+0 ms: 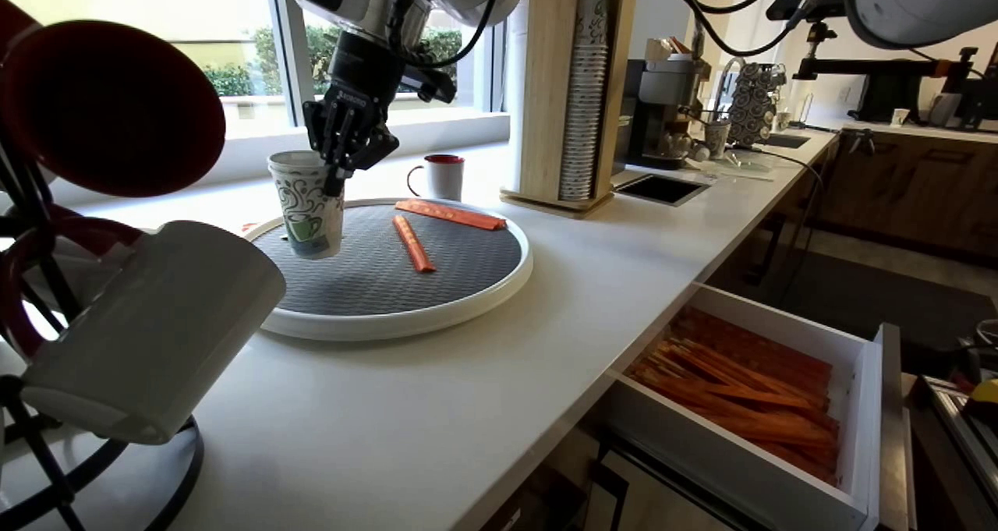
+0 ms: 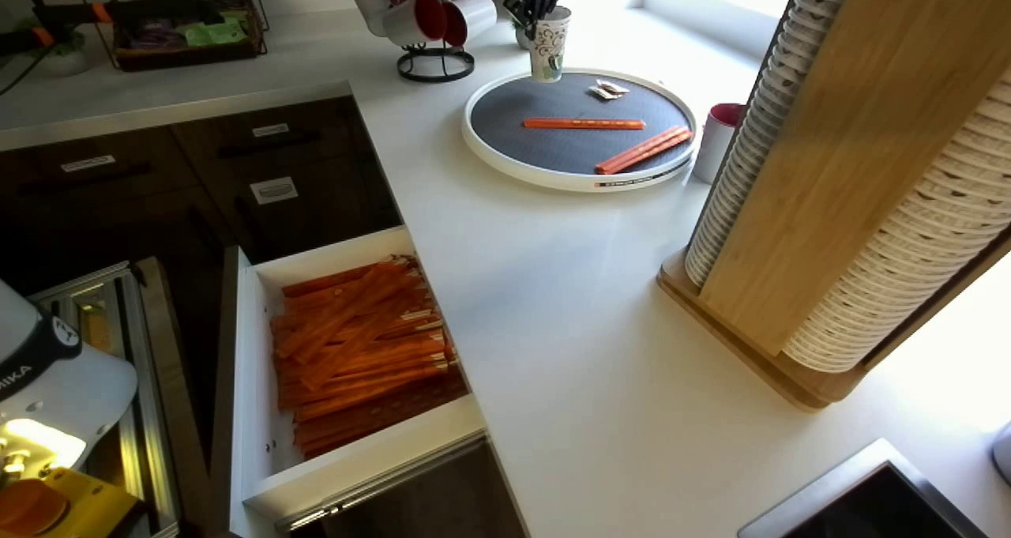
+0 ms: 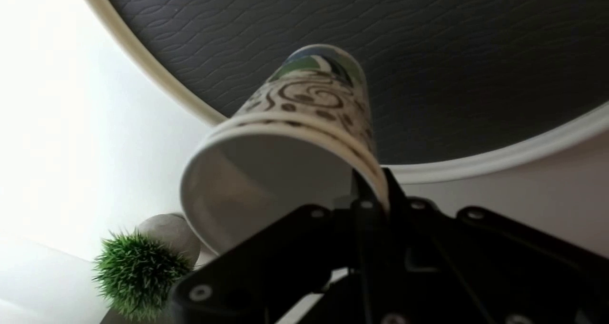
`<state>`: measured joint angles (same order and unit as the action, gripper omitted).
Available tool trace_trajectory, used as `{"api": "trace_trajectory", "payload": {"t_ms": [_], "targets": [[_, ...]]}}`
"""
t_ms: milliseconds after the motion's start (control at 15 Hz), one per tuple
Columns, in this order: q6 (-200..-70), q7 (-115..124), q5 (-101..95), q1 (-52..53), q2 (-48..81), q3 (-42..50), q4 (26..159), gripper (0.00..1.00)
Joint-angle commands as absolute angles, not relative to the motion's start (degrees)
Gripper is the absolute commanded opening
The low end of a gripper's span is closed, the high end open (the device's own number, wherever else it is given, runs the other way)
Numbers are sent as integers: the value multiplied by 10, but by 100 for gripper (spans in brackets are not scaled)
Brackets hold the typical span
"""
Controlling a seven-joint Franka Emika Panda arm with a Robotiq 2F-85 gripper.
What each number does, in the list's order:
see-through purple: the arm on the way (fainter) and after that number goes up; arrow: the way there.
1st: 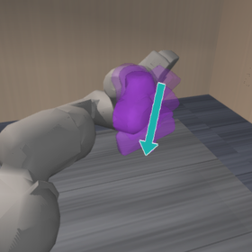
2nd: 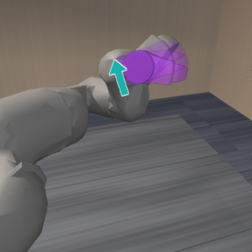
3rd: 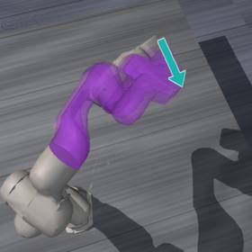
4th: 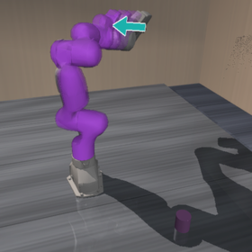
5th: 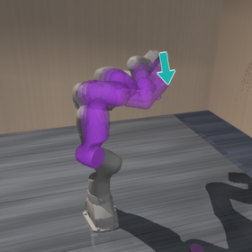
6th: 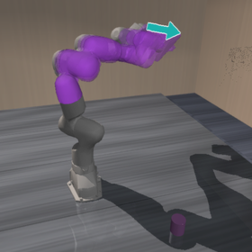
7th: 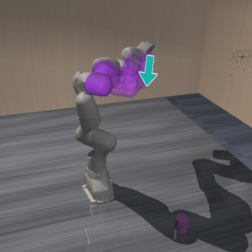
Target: Rotate the tray clockwise then place the coffee cup upright.
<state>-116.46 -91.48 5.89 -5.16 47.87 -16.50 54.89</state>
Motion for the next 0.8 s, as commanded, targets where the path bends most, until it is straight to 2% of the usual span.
{"api": "trace_trajectory", "payload": {"t_ms": [0, 400, 467, 533, 733], "targets": [[-1113, -947, 72, -41, 517, -151, 486, 1], [-1116, -977, 42, -41, 550, -161, 450, 1], [-1114, -981, 45, -41, 554, -162, 445, 31], [-1113, -984, 43, -39, 556, -160, 441, 31], [-1104, -987, 42, -35, 557, -159, 430, 54]]}}
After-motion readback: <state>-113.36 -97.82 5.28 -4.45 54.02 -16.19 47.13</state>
